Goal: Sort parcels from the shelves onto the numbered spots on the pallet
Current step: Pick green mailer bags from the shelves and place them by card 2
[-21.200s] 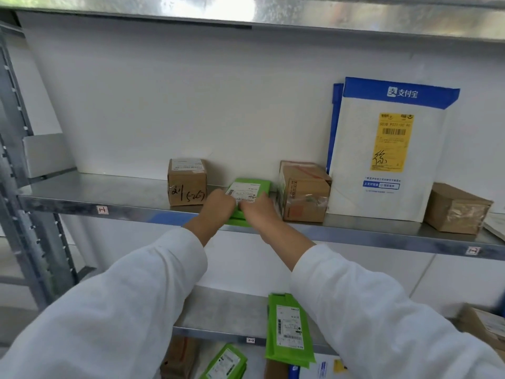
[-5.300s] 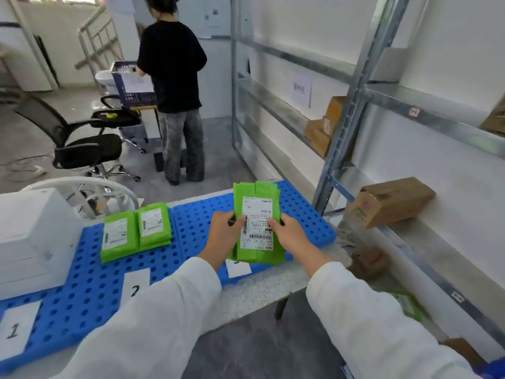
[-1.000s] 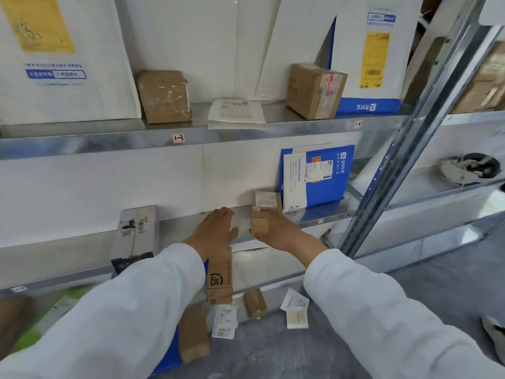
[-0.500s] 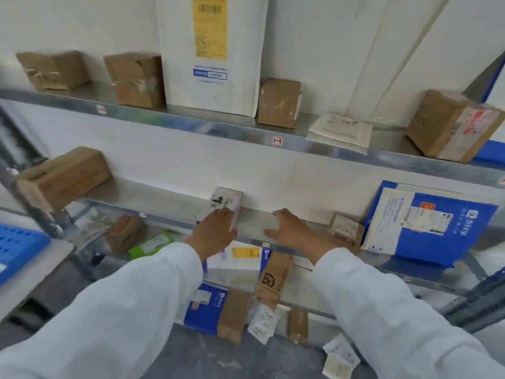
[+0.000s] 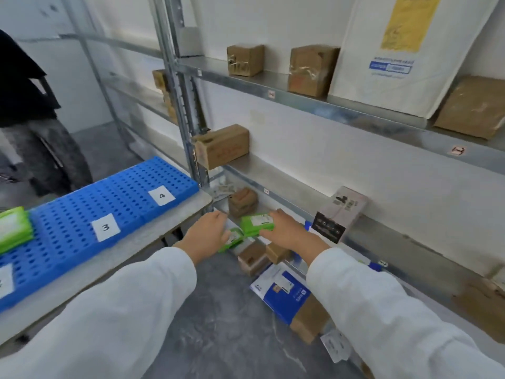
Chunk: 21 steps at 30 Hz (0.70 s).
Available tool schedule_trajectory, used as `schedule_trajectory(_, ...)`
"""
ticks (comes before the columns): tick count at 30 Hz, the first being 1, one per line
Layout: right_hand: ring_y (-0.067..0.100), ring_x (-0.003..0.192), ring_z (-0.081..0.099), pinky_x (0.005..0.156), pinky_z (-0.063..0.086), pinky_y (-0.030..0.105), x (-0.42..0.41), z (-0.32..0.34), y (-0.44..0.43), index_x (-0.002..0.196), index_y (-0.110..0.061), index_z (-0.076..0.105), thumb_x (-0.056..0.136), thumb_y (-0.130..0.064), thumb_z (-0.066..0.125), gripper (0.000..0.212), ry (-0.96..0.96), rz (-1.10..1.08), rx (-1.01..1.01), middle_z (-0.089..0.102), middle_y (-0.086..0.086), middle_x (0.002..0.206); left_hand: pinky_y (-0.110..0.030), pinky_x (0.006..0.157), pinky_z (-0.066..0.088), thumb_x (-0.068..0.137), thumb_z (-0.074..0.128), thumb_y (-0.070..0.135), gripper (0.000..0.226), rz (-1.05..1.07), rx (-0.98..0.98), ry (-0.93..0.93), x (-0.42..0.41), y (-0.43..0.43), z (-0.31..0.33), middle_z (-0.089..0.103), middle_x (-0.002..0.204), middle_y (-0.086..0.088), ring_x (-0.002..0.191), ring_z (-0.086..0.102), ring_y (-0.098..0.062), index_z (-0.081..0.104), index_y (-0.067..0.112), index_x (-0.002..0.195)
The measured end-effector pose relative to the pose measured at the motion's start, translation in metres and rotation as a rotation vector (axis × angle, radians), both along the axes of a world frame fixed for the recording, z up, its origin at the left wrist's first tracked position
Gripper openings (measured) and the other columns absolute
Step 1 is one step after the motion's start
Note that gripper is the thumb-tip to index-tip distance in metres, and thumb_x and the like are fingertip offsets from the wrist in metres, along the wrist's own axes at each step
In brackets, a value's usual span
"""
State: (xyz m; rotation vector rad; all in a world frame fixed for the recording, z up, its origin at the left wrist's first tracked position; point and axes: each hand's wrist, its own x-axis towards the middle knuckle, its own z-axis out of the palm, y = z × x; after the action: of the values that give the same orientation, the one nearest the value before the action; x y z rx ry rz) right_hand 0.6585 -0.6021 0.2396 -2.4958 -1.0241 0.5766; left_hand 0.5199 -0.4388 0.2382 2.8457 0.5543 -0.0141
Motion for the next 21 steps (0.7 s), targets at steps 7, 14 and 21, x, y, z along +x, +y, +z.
schedule_trajectory(7,0.03,0.121,0.052,0.1,0.045,0.041,-0.004,-0.005,0.102,0.138,-0.009,0.044,0.089,-0.041,0.059,0.061,-0.013,0.043,-0.034,0.047,0.01,0.136,-0.034,0.106,0.035,0.096,0.047,0.033,0.048,0.029,-0.027,-0.032,-0.003,0.092,-0.009,0.045,0.138,-0.008,0.127,0.043,-0.023,0.042,0.01,0.138)
schedule_trajectory(14,0.028,0.118,0.053,0.099,0.046,0.039,0.006,-0.031,0.168,0.136,-0.009,0.044,0.09,-0.042,0.058,0.059,0.023,-0.082,-0.083,0.05,0.012,0.136,-0.032,0.101,0.037,0.097,0.047,0.033,0.045,-0.087,-0.043,0.021,0.022,0.169,-0.038,0.047,0.133,-0.008,0.121,0.046,-0.023,0.044,0.009,0.135)
schedule_trajectory(21,0.029,0.122,0.049,0.102,0.042,0.04,0.024,-0.071,0.186,0.137,-0.009,0.041,0.095,-0.034,0.052,0.05,0.106,-0.172,-0.133,0.047,0.012,0.136,-0.033,0.106,0.034,0.098,0.045,0.033,0.048,-0.158,-0.102,0.075,0.062,0.21,-0.075,0.044,0.14,-0.009,0.127,0.042,-0.024,0.041,0.008,0.139)
